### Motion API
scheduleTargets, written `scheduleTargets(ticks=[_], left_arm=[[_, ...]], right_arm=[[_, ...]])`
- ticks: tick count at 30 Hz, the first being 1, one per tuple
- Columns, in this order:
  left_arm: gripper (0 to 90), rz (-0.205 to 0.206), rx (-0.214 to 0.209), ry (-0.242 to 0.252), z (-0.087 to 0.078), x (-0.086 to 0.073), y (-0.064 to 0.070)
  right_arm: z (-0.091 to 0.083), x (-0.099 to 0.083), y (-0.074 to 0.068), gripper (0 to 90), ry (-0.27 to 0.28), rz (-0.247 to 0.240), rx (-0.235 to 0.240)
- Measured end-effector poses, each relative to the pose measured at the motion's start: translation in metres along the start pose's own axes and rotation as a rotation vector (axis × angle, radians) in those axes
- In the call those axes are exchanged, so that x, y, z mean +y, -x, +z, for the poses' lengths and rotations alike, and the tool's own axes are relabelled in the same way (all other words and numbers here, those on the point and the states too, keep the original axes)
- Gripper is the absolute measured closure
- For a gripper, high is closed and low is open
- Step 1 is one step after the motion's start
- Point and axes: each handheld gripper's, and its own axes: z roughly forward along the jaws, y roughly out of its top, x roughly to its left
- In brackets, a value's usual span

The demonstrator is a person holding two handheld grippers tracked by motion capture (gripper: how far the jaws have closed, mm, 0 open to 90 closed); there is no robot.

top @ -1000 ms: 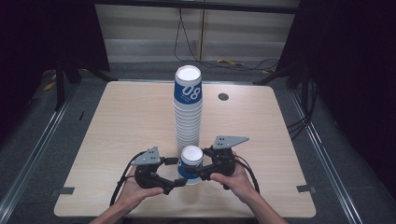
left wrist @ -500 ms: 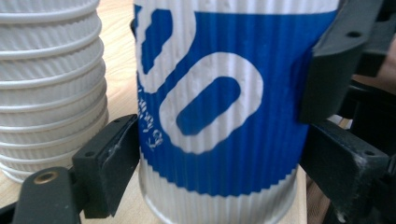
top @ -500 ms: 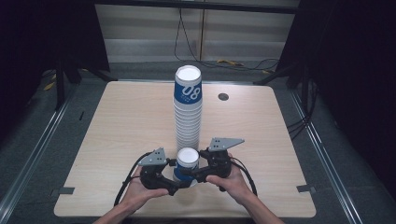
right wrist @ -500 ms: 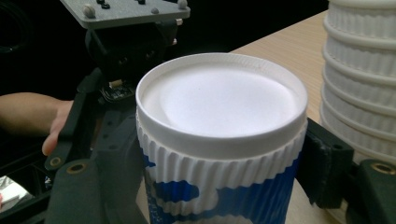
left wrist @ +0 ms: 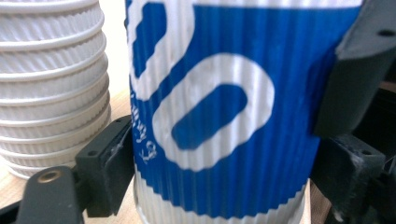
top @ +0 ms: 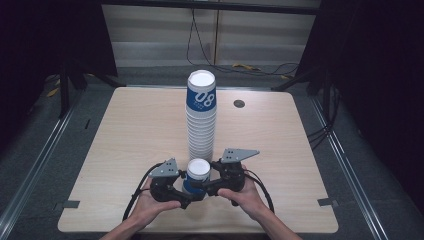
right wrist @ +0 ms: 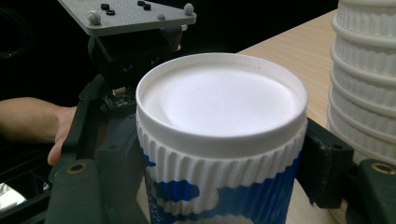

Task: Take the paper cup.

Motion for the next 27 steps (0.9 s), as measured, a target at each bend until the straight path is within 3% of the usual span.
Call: scheduleTargets(ticks=[6, 16, 22, 27], left_arm=[[19.8, 0.016, -0.024, -0.04, -0.0005, 0.002, -0.001], [20.4, 0.055, -0.006, -0.101, -0.0019, 0.0032, -0.0029], [20.4, 0.04, 0.018, -0.111, -0.0039, 0.0035, -0.0061], [20.3, 0.039, 0.025, -0.105, -0.0064, 0.0035, -0.0086]], right_arm=[[-0.0021, 0.0009, 0.0024, 26.1, -0.04, 0.052, 0.016], [-0.0073, 0.0027, 0.0009, 15.7, -0.049, 0.033, -0.012], [-0.0093, 0.004, 0.0019, 14.9, -0.086, -0.004, -0.029], [-0.0101, 0.0064, 0.0041, 16.8, -0.095, -0.004, -0.032]])
